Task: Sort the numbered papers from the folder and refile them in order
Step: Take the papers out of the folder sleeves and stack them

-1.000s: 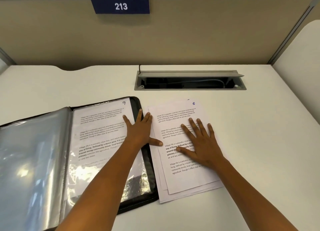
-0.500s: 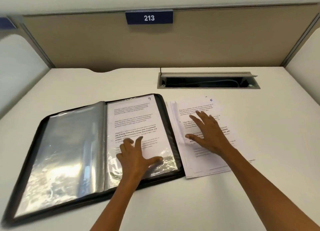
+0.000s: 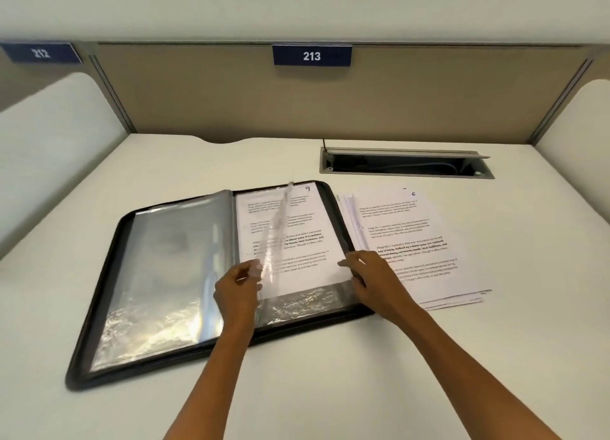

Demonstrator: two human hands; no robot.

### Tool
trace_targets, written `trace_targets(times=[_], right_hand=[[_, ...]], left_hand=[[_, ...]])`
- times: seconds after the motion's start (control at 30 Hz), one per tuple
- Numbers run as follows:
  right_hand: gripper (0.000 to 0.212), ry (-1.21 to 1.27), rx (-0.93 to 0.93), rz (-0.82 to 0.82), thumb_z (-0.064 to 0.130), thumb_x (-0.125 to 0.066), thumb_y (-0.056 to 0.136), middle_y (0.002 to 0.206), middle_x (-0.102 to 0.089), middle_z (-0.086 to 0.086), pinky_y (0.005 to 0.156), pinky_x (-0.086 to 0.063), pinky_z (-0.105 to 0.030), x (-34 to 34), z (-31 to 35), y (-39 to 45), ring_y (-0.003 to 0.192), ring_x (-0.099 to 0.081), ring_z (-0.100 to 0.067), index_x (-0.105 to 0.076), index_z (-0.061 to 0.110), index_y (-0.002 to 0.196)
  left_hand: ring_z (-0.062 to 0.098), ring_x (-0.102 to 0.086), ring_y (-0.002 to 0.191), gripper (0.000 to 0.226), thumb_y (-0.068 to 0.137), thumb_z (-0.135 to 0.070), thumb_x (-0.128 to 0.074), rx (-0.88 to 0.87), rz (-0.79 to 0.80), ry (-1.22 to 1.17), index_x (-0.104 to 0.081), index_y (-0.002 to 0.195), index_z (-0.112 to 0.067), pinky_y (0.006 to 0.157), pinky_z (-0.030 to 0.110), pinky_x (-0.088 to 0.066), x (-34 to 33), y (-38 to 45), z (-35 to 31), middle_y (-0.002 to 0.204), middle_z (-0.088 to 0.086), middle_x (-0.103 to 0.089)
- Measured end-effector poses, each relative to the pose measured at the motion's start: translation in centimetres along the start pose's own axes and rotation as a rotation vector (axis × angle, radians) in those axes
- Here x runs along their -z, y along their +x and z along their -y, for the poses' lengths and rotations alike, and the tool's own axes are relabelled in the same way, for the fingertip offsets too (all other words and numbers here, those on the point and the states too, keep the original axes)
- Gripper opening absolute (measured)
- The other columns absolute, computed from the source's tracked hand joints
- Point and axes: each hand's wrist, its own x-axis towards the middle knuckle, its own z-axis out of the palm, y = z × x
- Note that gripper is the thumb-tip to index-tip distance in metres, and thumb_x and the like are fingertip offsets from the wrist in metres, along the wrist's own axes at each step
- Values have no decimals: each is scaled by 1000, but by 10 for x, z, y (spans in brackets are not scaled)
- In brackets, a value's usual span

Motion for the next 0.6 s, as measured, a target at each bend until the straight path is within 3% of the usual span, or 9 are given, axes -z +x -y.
trace_targets(times=[0.1, 0.23, 0.37, 0.53, 0.6], right_hand=[[37, 23, -39, 93, 23, -66, 88, 133, -53, -5, 108, -31, -30, -11, 18, -4, 127, -42, -21, -62, 16, 124], [50, -8, -130, 135, 44, -76, 75, 127, -52, 0, 100, -35, -35, -22, 32, -3, 122, -43, -19, -64, 20, 118], [31, -14, -150, 66, 40, -79, 72, 114, -55, 5, 89, -38, -37, -29, 35, 1, 112, -48, -18, -71, 24, 98], [5, 36, -173, -19, 29, -77, 75, 108, -55, 11, 82, -23, -33, -30, 42, 3, 110, -45, -10, -74, 25, 76], [5, 30, -143, -56, 26, -74, 79, 109, -57, 9, 83, -22, -34, -28, 42, 4, 112, -46, -13, -74, 26, 75]], left_hand=[[2, -64, 56, 7, 89, -15, -65, 78, -77, -92, -67, 96, -16, 72, 29, -55, 21, 7, 6, 83, 2, -68], [18, -66, 70, 10, 89, -20, -65, 125, -186, -147, -69, 94, -13, 82, 39, -55, 54, 17, 16, 85, 6, -70], [24, -66, 71, 10, 88, -17, -62, 124, -353, -146, -70, 82, -17, 79, 42, -56, 90, 27, 27, 77, 5, -68], [18, -63, 61, 21, 85, -7, -66, 171, -403, -276, -61, 102, -16, 63, 35, -57, 117, 30, 40, 91, 13, -66], [18, -62, 62, 26, 87, -7, -63, 170, -430, -293, -57, 110, -16, 65, 37, -57, 122, 22, 41, 93, 12, -65]])
